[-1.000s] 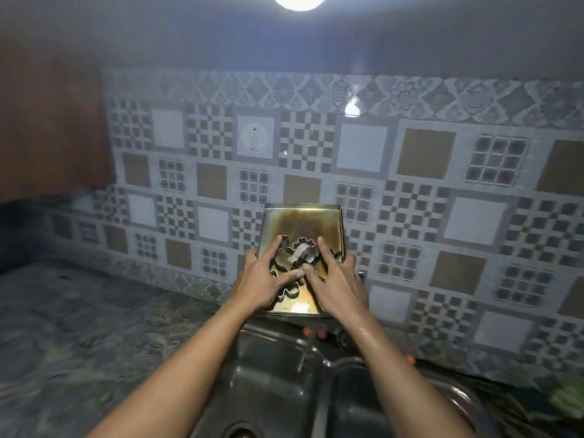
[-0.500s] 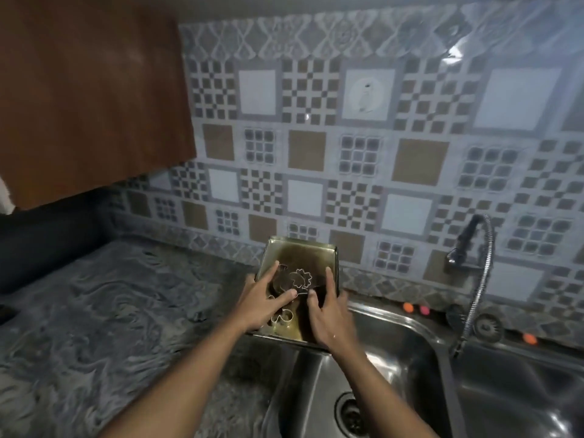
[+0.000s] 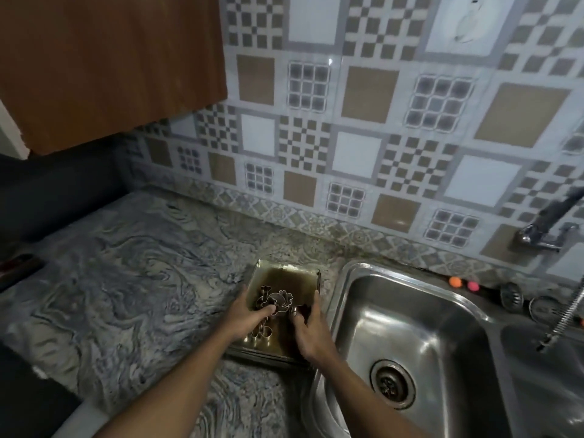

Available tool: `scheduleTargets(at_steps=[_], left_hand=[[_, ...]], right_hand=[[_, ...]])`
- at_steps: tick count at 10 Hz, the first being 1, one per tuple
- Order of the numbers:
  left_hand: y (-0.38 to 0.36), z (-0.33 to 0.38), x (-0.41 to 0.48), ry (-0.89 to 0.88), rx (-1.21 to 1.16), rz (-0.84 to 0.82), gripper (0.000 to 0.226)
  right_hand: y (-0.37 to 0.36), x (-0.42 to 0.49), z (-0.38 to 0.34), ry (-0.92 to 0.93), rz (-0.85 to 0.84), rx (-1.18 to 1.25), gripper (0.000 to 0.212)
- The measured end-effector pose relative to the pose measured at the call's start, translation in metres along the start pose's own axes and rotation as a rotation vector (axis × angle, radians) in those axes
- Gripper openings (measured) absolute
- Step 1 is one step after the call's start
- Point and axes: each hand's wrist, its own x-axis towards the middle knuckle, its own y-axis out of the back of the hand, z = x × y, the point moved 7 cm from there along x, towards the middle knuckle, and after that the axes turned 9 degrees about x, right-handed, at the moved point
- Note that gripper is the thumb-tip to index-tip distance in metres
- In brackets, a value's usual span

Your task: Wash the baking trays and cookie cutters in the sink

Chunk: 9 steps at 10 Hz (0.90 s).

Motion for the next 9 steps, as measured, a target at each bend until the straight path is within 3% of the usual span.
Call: scheduleTargets(at_steps=[2, 3, 5, 6, 7, 8, 9], left_hand=[[0.013, -0.014, 0.038, 0.000, 0.020, -0.037, 0.083], [0.020, -0.020, 0.054, 0.021, 0.033, -0.092, 0.085], [0.021, -0.029, 0.071, 0.068, 0.014, -0.044, 0.085], [0.017, -0.034, 0.075, 0.071, -0.010, -0.026, 0.084], [0.017, -0.039, 0.078, 0.082, -0.005, -0.029, 0.098], [0.019, -0.028, 0.072, 0.075, 0.033, 0.010, 0.096], [0.036, -0.009, 0.052, 0.051, 0.207, 0.212, 0.088]], right_hand=[[-0.029, 0.042, 0.030, -0.013, 0.020, 0.055, 0.079], [-0.035, 0.046, 0.024, -0.036, 0.014, 0.094, 0.080], [-0.037, 0.046, 0.016, -0.079, 0.014, 0.112, 0.080], [-0.031, 0.043, 0.010, -0.062, 0.024, 0.150, 0.062], [-0.024, 0.035, 0.005, -0.042, 0.033, 0.195, 0.058], [-0.008, 0.034, 0.014, -0.033, 0.069, 0.237, 0.065], [0.024, 0.025, 0.028, 0.000, 0.170, 0.212, 0.067]])
